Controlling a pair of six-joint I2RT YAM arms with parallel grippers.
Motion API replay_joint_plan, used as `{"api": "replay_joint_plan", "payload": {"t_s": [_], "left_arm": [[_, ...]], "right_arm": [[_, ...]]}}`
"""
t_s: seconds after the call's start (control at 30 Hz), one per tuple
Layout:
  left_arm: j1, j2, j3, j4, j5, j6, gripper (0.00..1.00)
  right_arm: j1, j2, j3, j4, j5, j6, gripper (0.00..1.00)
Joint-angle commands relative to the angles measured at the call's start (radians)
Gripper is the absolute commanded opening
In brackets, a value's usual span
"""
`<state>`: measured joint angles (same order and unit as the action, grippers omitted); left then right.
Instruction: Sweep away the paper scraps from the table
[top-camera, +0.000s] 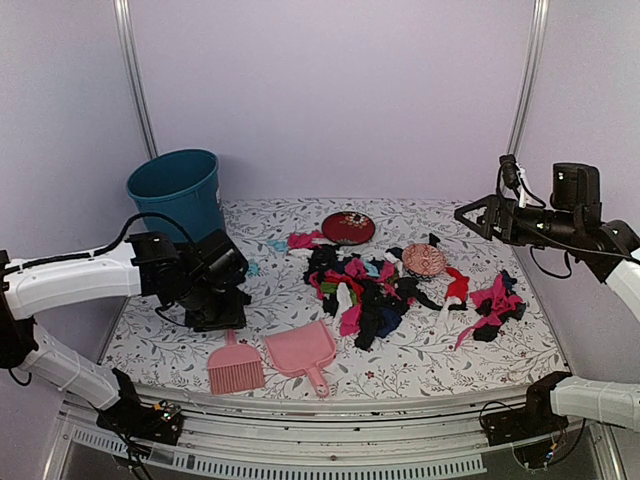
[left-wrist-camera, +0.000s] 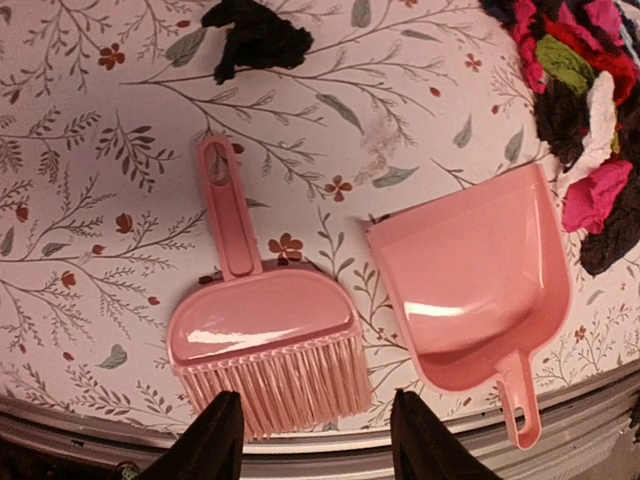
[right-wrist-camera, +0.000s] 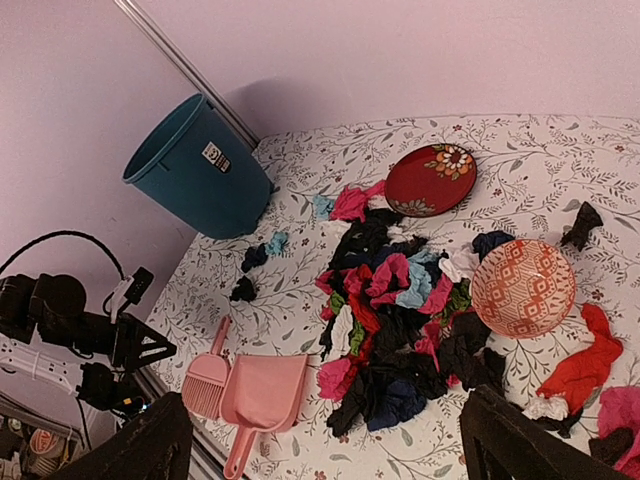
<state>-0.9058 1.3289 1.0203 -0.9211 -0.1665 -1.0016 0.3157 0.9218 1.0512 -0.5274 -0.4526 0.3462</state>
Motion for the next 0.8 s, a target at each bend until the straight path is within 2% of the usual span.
{"api": "replay_joint_plan", "payload": {"t_s": [0.0, 0.1, 0.4, 0.5, 0.77], "left_arm": [[0.066, -0.037, -0.05, -0.067, -0.058, -0.08, 0.52], [0.137, -0.027, -0.112, -0.001, 0.009, -0.029, 0.52], [0.201, 0.07, -0.176, 0.169, 0.048, 0.031, 0.49], [0.232, 0.14, -0.167, 0.219, 0.065, 0.045, 0.47], [0.24, 0.313, -0.103, 0.23, 0.062, 0.066, 0.39]], "right_arm": [[0.001, -0.014, -0.043, 0.041, -0.011, 0.047, 0.95], [0.001, -0.017, -0.055, 0.044, -0.005, 0.056, 0.95], [0.001, -0.021, -0.079, 0.048, -0.004, 0.088, 0.95], [0.001, -0.025, -0.088, 0.051, -0.01, 0.103, 0.94], [0.001, -0.028, -0.078, 0.037, -0.004, 0.096, 0.94]]}}
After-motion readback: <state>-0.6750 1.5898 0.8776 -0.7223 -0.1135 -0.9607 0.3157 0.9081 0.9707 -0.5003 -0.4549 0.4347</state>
